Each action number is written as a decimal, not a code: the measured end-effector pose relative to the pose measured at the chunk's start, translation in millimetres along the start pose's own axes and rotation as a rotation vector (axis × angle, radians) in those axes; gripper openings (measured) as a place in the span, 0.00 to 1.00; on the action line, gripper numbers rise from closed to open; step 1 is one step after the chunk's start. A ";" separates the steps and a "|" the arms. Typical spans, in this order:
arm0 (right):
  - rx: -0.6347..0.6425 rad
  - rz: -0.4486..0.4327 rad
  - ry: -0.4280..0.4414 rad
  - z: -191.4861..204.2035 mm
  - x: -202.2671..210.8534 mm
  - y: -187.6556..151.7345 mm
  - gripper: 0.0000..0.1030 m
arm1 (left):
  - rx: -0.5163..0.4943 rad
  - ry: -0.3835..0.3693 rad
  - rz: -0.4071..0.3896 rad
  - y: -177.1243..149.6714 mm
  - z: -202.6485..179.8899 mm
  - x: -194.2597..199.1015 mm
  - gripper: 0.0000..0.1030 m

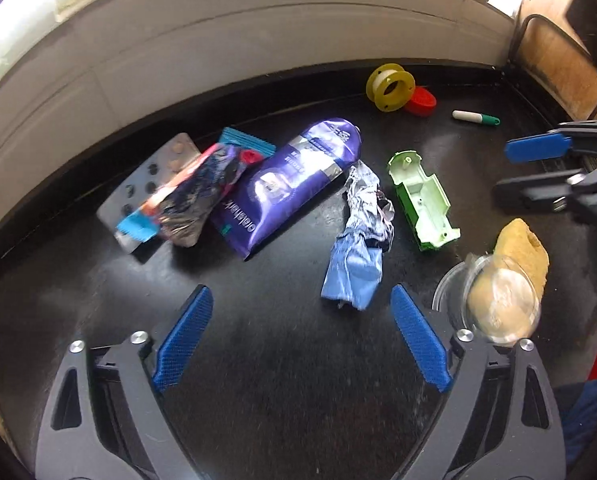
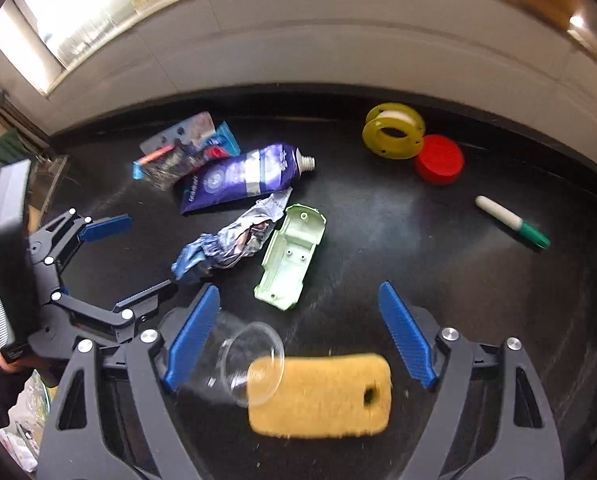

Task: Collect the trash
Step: 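Grasp blue foil wrapper with left gripper while right gripper grasps green plastic tray, then carry foil wrapper and green tray to the bin and release both, then swing both open grippers back over the countertop, then grasp clear plastic cup with left gripper while right gripper grasps green-capped marker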

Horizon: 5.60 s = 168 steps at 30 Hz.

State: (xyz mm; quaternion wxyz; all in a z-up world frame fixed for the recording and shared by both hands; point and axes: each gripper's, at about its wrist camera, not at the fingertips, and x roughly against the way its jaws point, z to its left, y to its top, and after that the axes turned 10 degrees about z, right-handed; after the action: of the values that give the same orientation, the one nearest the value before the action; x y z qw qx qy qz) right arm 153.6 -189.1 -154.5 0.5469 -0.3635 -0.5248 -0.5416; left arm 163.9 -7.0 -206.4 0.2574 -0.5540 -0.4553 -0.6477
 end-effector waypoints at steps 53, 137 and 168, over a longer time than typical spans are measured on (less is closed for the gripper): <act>0.065 -0.136 -0.032 27.7 99.0 -109.9 0.36 | 0.145 0.041 -0.041 -77.2 -77.6 117.0 0.22; 0.825 0.127 0.228 451.9 -41.2 -185.0 0.82 | 0.968 0.330 0.064 -491.6 111.5 166.1 0.86; -0.109 -0.199 -0.058 -30.9 112.6 -142.7 0.83 | 0.051 0.070 -0.056 -66.6 -83.1 94.2 0.87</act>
State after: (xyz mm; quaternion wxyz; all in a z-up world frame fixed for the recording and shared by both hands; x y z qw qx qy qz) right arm 4.8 -263.9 -75.6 0.4544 -0.3542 -0.5438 -0.6102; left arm 44.0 -33.4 -134.6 0.2692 -0.5112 -0.4777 -0.6618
